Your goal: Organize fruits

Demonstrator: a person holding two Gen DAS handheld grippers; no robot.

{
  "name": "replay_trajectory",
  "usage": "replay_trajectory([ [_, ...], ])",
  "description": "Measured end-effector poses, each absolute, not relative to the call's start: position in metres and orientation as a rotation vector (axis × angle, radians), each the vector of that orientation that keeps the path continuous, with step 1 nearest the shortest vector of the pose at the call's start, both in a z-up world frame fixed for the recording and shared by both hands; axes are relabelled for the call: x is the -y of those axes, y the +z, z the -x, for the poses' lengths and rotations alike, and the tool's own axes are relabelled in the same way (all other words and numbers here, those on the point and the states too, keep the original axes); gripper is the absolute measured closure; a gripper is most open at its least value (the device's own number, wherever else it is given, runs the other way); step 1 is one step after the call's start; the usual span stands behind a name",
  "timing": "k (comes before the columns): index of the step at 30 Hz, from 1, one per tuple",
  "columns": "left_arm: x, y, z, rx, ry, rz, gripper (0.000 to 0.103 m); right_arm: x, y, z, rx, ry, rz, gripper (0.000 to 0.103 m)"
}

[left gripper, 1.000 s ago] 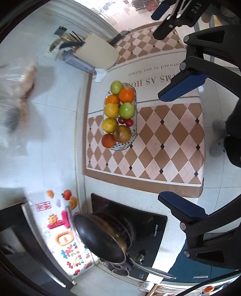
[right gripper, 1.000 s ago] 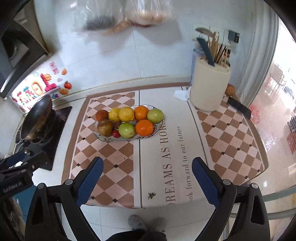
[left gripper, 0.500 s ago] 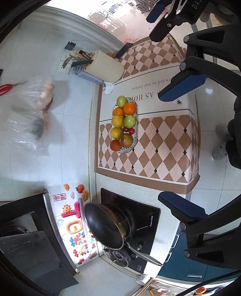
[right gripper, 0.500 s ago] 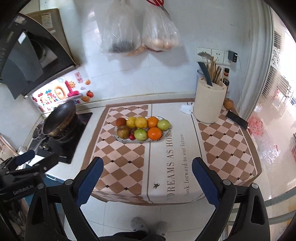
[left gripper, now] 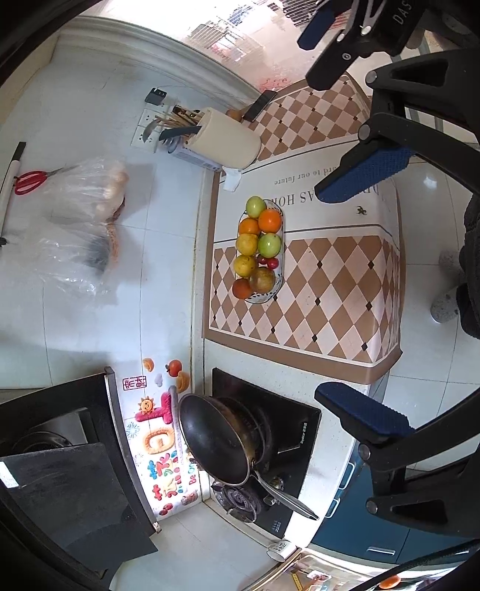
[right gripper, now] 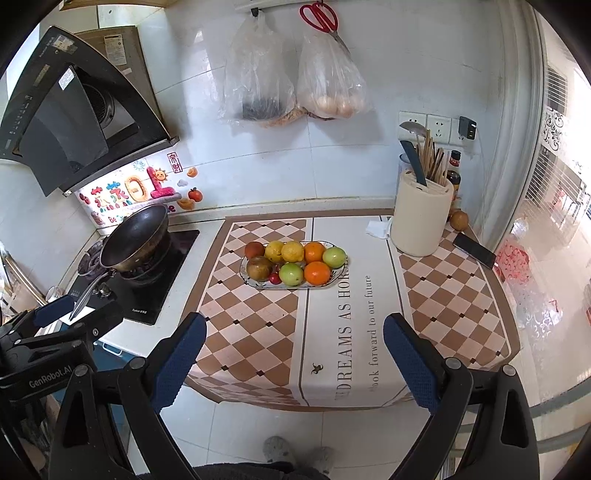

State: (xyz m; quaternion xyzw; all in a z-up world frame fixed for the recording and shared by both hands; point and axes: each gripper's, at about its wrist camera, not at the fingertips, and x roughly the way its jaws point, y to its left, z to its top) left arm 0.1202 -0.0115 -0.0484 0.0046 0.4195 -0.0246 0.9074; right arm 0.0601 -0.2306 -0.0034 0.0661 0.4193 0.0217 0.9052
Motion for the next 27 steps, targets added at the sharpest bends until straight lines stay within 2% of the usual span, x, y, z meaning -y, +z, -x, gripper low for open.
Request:
replay_trajectory([
  [8, 0.018, -0.056, -0.141, -0.846, -0.022, -0.027, 0.003, 0.236, -0.018, -0.086, -0.873, 0.003, -0.122, 0.004],
  [27, 0.016, -0.105, -0.211, -0.945, 0.016, -0.045, 0.002, 0.237, -0.07, -0.175, -0.938, -0.064, -0.094, 0.004],
])
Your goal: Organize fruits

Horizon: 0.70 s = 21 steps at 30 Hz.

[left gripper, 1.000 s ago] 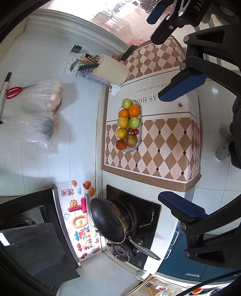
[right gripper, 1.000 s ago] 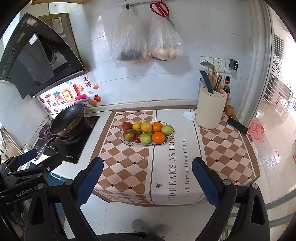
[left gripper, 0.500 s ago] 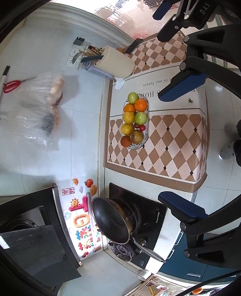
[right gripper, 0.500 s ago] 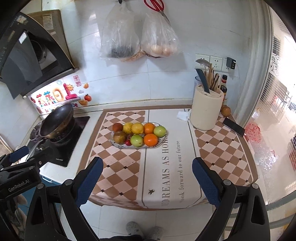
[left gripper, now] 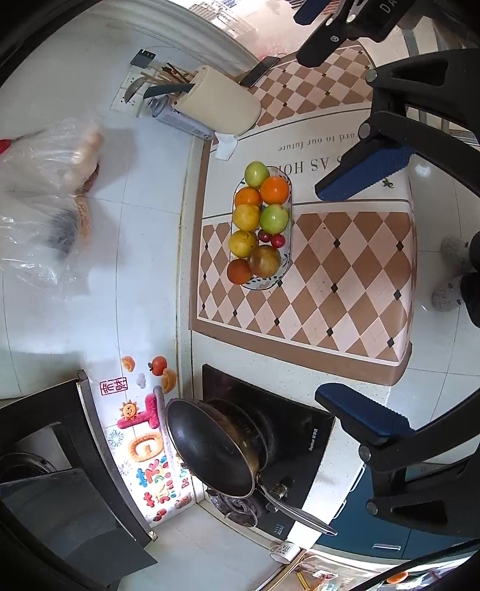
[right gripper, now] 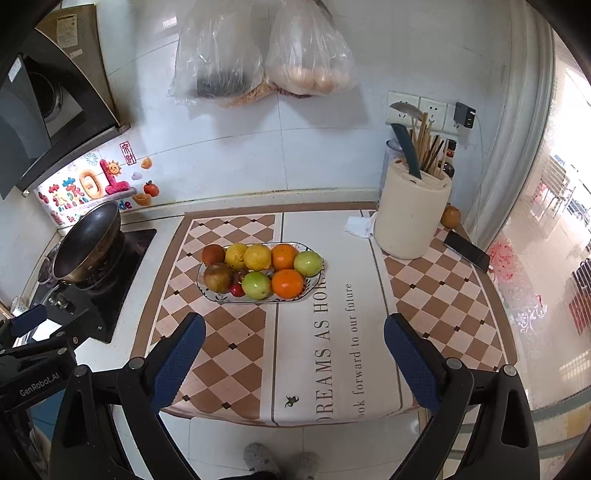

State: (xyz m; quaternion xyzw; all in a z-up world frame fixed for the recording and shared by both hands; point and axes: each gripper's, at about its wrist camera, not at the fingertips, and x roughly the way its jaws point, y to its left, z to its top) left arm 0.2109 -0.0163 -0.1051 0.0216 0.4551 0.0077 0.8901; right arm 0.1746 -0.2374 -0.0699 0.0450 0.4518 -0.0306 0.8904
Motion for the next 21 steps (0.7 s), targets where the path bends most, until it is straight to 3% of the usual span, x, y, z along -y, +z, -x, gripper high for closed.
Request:
replay_trajectory([
  [21, 0.021, -0.108, -0.219, -0.982, 0.011, -0.041, 0.002, 0.233, -0.081, -0.183, -0.975, -0.058, -0.078, 0.004],
])
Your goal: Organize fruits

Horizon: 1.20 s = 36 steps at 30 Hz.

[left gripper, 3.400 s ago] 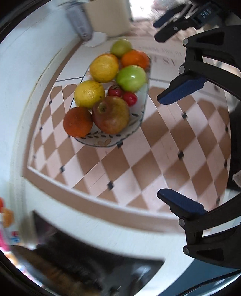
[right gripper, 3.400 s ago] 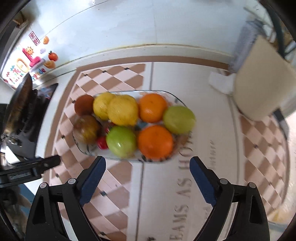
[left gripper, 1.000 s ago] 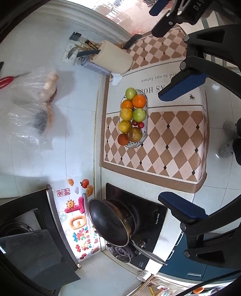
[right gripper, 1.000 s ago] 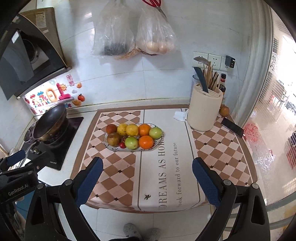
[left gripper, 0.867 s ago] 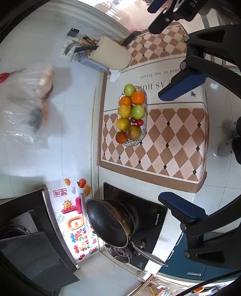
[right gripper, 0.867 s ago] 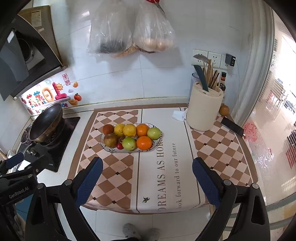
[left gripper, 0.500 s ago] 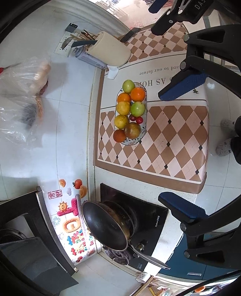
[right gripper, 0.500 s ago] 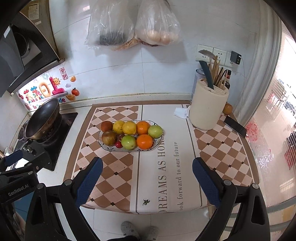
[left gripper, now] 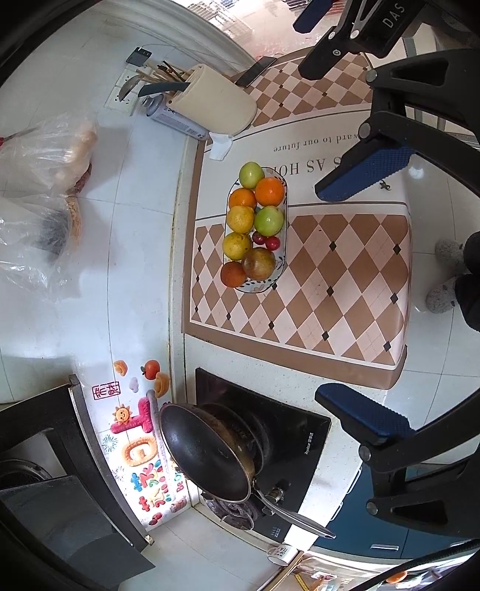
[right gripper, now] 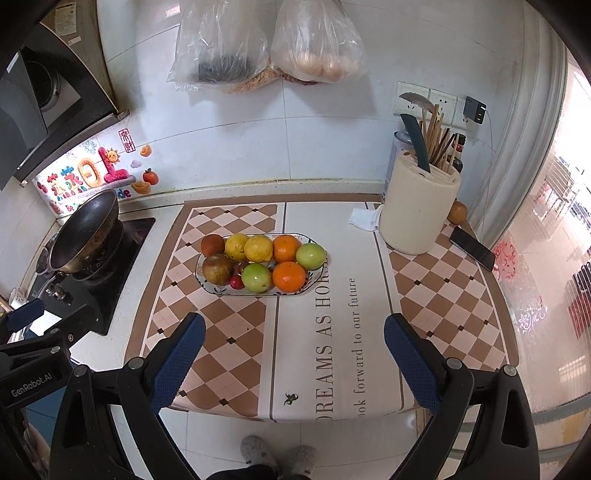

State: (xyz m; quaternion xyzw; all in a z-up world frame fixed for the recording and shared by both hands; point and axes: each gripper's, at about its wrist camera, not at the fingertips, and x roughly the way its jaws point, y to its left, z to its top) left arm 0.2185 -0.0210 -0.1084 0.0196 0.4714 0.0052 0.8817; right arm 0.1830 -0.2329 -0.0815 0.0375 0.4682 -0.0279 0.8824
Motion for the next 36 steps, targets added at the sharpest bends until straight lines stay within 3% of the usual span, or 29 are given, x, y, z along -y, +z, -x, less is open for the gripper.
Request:
replay_trajectory([
  [36, 0.031, -0.102, -0.207, -0.945, 0.024, -0.065, 0.002, 0.237, -0.08, -0.174, -0.977, -0.05, -0.076, 0.003],
])
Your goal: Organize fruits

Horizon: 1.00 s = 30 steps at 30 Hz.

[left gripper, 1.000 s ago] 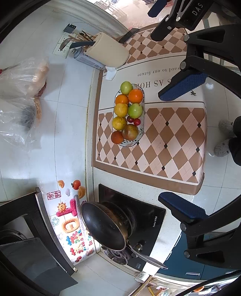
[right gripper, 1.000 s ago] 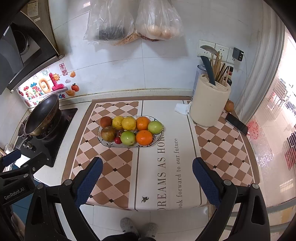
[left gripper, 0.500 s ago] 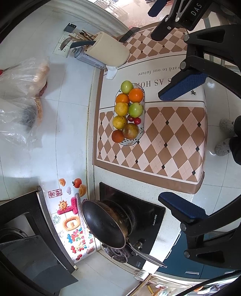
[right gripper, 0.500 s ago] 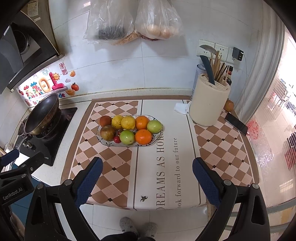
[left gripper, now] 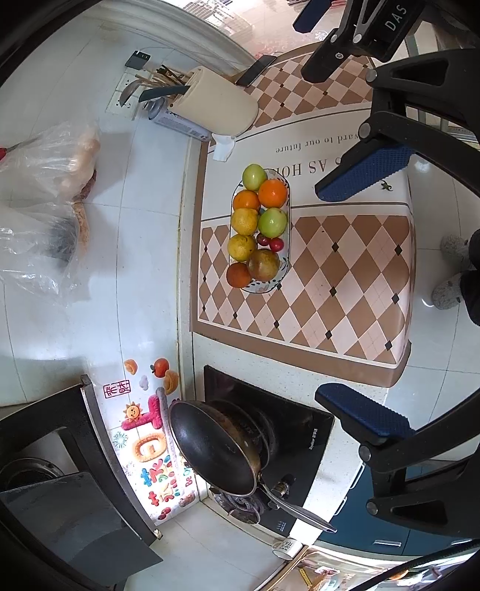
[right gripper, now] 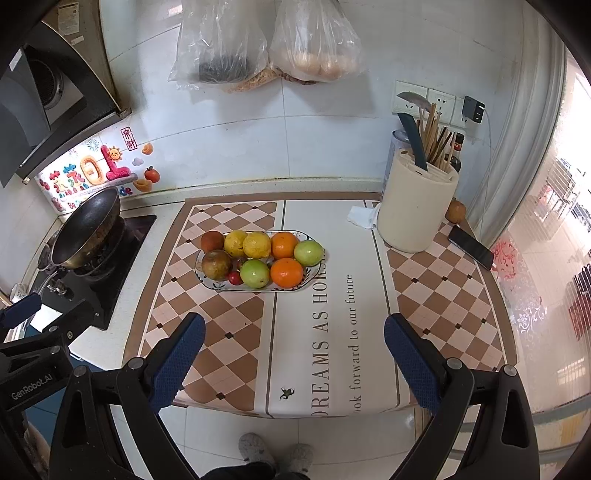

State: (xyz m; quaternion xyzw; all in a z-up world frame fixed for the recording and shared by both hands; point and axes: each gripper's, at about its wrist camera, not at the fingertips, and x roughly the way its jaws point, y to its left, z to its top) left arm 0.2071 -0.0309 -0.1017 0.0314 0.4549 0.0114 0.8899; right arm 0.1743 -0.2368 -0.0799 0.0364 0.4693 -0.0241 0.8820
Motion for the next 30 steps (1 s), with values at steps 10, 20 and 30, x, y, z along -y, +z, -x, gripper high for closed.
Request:
replay_trajectory([
  [10, 0.032, -0.101, -0.206, -0.938, 0.023, -0.065, 0.002, 0.236, -0.079, -0.173, -0.976, -0.053, -0.075, 0.003],
  [20, 0.039, -0.097, -0.206, -0.935, 0.018, -0.061, 0.002, 0.238, -0.075, -0.173, -0.972, -0.055, -0.075, 0.003],
  [30, 0.039, -0.095, -0.204, -0.934, 0.018, -0.053, 0.002, 0.24, -0.069, -0.173, -0.964, -0.048, -0.073, 0.003],
])
